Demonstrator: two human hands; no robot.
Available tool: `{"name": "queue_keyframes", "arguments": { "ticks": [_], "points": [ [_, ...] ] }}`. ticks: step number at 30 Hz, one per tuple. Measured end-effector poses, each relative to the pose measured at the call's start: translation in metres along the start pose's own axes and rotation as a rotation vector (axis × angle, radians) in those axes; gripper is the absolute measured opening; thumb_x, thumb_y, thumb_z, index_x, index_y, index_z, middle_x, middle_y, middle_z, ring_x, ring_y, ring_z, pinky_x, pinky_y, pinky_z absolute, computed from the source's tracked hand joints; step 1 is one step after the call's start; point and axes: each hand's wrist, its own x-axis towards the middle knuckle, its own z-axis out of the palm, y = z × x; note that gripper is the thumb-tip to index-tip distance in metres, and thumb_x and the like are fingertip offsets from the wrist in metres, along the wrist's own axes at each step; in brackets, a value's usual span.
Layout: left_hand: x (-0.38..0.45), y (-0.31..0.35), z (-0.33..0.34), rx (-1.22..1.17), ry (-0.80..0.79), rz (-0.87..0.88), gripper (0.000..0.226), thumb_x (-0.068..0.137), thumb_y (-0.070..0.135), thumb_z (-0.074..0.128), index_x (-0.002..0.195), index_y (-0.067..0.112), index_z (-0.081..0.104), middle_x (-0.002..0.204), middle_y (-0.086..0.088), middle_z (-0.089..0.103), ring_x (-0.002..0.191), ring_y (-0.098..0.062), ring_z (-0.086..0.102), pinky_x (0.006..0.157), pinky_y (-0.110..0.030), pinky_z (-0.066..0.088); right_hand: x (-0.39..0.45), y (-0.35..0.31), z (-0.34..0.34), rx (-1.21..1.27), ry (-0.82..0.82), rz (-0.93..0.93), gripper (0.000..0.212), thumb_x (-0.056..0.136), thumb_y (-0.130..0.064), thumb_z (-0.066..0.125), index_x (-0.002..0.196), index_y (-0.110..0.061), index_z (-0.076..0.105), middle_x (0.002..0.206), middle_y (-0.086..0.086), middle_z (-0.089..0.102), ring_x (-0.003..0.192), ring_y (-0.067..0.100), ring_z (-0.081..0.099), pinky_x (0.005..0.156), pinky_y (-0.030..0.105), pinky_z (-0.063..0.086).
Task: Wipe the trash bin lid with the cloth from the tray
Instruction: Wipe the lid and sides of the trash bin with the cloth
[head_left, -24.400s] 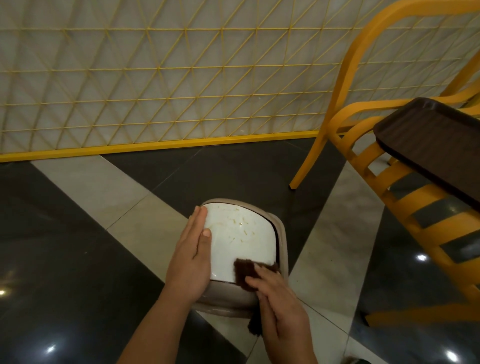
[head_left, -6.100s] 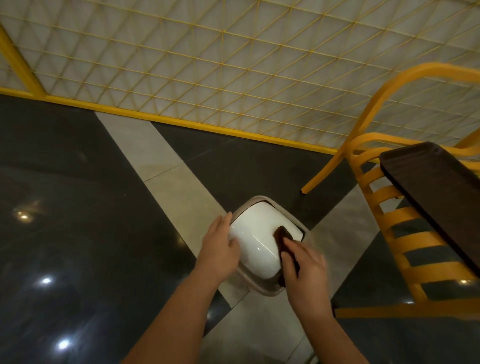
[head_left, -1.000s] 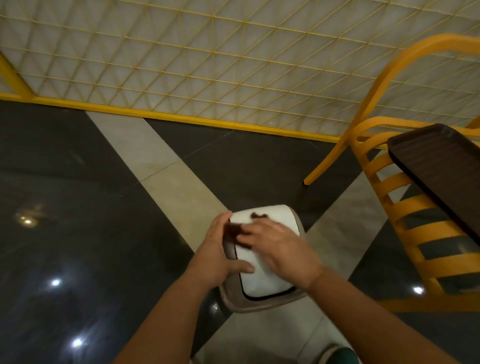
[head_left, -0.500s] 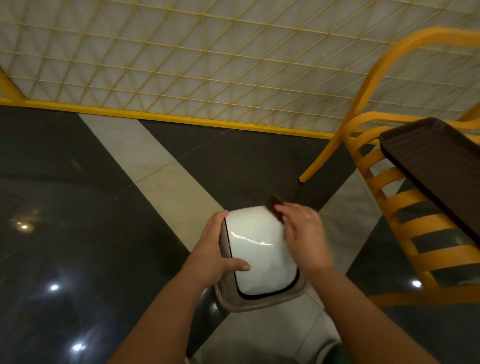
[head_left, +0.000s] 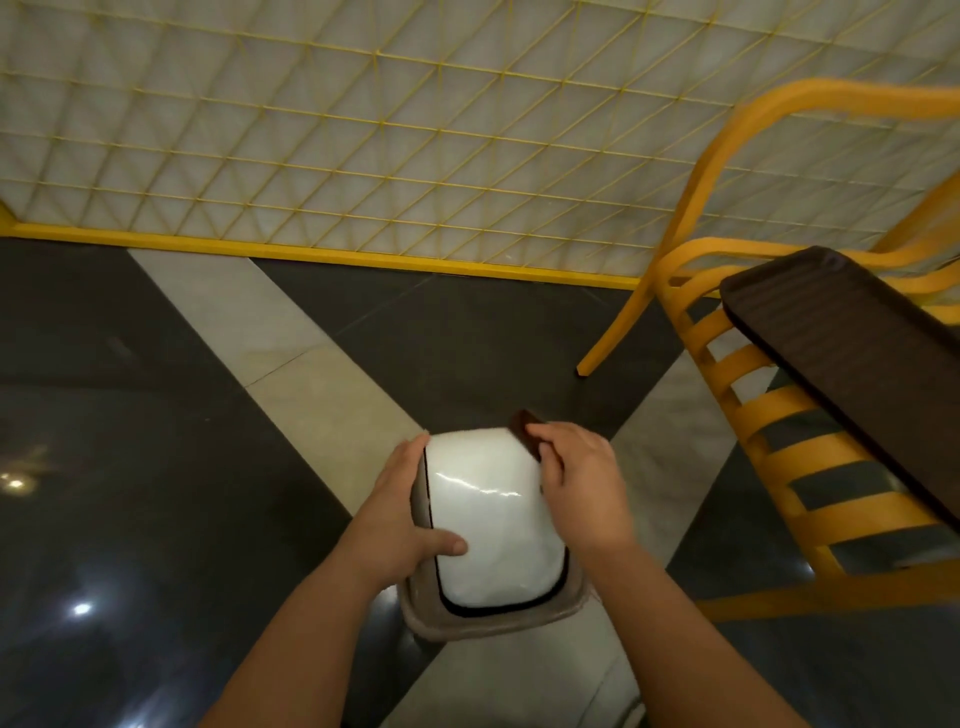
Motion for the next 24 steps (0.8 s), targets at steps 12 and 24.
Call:
{"name": "queue_keyframes", "arguments": {
  "ticks": [12, 24],
  "points": [
    [0.004, 0.036, 0.018, 0.193, 0.264, -0.112, 0.052, 0.098, 0.039, 0.034, 0.147, 0.035, 0.016, 0.153, 0.005, 0.025, 0.140, -0.019, 0.025, 0.113, -0.045, 0.026, -0.104, -0.007, -0.009, 0.172, -0.014, 0.080, 0.029, 0.089, -0.028, 0.058, 0.115, -0.039, 0.063, 0.117, -0.016, 0.061, 0.109, -0.001, 0.049, 0.095, 0.009, 0.031],
    [-0.001, 0.021, 0.050, 0.467, 0.264, -0.062, 0.051, 0.099, 0.041, 0.010, 0.147, 0.039, -0.009, 0.158, 0.011, -0.012, 0.143, -0.014, -0.020, 0.115, -0.051, -0.005, -0.021, -0.010, 0.023, 0.508, -0.134, 0.311, 0.028, 0.097, -0.018, 0.048, 0.112, -0.032, 0.067, 0.112, -0.016, 0.061, 0.106, 0.003, 0.056, 0.097, 0.024, 0.044]
  ]
}}
